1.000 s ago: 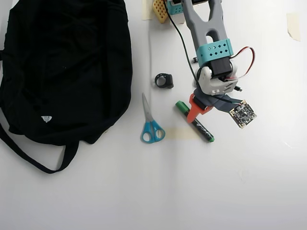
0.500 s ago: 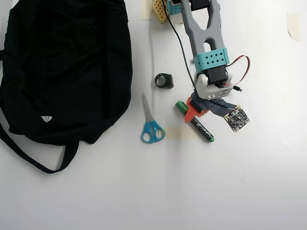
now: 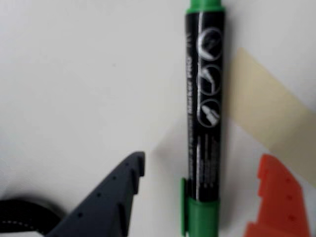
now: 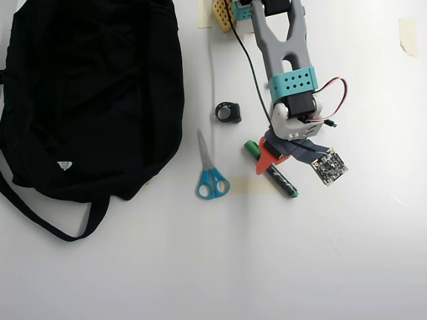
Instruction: Put the green marker into the black bag
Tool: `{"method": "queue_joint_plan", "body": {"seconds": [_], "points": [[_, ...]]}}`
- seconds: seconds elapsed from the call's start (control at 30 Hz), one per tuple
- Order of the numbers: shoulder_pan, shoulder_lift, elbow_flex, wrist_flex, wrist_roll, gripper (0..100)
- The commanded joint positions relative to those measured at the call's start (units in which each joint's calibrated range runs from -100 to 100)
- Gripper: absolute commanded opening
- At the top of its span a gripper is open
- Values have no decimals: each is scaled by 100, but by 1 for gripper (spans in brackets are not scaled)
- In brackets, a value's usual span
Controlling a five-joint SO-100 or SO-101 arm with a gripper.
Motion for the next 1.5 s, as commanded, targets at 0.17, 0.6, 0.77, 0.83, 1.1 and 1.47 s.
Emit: {"method": "queue_joint_plan", "body": {"seconds": [0.17,0.6,0.77,0.83,1.1,1.47], "points": [[60,360,-749,7,26,30],[82,468,-740,7,-21,22],[82,584,-722,7,-26,23],[82,625,-731,7,-26,23],[82,642,-722,7,-26,22],[82,642,-722,7,-26,22]]}}
